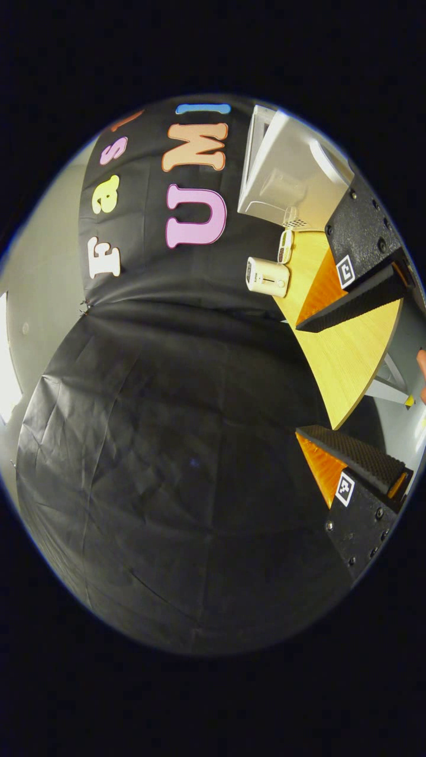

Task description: Open the microwave oven with the left hand, put the food in, and close the microwave oven.

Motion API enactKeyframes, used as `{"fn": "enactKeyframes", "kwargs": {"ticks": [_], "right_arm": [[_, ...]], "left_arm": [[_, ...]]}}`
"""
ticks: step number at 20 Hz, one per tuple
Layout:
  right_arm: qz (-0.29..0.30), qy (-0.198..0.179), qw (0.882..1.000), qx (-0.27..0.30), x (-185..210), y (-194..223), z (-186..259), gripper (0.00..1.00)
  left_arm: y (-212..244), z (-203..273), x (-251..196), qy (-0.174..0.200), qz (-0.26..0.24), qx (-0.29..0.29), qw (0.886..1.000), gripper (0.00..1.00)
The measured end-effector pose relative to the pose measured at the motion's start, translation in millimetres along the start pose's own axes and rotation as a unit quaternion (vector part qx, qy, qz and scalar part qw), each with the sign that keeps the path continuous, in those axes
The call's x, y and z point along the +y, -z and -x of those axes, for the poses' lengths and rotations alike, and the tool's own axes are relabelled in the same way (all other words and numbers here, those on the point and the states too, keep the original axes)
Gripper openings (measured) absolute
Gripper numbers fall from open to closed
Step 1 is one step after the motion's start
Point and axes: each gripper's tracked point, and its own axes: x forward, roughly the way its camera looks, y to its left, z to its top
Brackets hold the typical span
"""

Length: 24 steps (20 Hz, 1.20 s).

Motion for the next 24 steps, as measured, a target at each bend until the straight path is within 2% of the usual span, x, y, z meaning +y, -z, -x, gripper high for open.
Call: {"fn": "enactKeyframes", "kwargs": {"ticks": [1,2,3,6,7,9,10,11,13,14,15,18,19,20,21,24], "right_arm": [[0.001,-0.001,1.0,-0.016,3,-5,6,0.42],[-0.001,-0.008,0.999,-0.035,8,-11,14,0.35],[-0.006,-0.016,0.998,-0.056,14,-18,24,0.42],[-0.004,-0.025,0.993,-0.119,29,-33,53,0.41],[-0.003,-0.029,0.989,-0.142,36,-37,62,0.34],[-0.008,-0.047,0.98,-0.192,54,-44,77,0.34],[-0.013,-0.059,0.975,-0.215,64,-47,82,0.34],[-0.02,-0.072,0.969,-0.234,74,-47,85,0.34],[-0.028,-0.101,0.958,-0.268,92,-44,80,0.34],[-0.033,-0.114,0.952,-0.283,102,-44,77,0.34],[-0.037,-0.126,0.944,-0.302,112,-44,75,0.34],[-0.046,-0.147,0.922,-0.356,140,-48,66,0.34],[-0.044,-0.149,0.917,-0.367,149,-45,62,0.41],[-0.04,-0.153,0.913,-0.377,161,-44,57,0.34],[-0.038,-0.157,0.908,-0.387,173,-46,52,0.34],[-0.031,-0.165,0.903,-0.396,203,-47,26,0.34]], "left_arm": [[1,0,0,0.001,0.002,0.001,1.0,0.94],[3,-2,-1,0.001,0.004,0.005,1.0,0.94],[4,-2,-2,0.002,0.005,0.008,1.0,0.94],[3,-2,-1,0.004,0.0,0.008,1.0,0.96],[1,-3,-2,0.004,-0.004,0.006,1.0,0.96],[-2,-5,-5,0.001,-0.015,0.01,1.0,0.96],[-1,-6,-4,0.0,-0.017,0.013,1.0,0.93],[-2,-6,-7,0.004,-0.013,0.014,1.0,0.96],[-1,-2,-15,0.019,-0.004,0.022,1.0,0.94],[4,-3,-17,0.026,-0.003,0.025,0.999,0.96],[6,-2,-18,0.027,-0.003,0.026,0.999,0.94],[3,-2,-18,0.027,-0.015,0.023,0.999,0.96],[-2,-1,-17,0.025,-0.02,0.017,0.999,0.96],[-5,0,-16,0.024,-0.023,0.012,0.999,0.96],[-8,2,-17,0.026,-0.026,0.007,0.999,0.94],[-17,4,-19,0.028,-0.03,-0.002,0.999,0.96]]}}
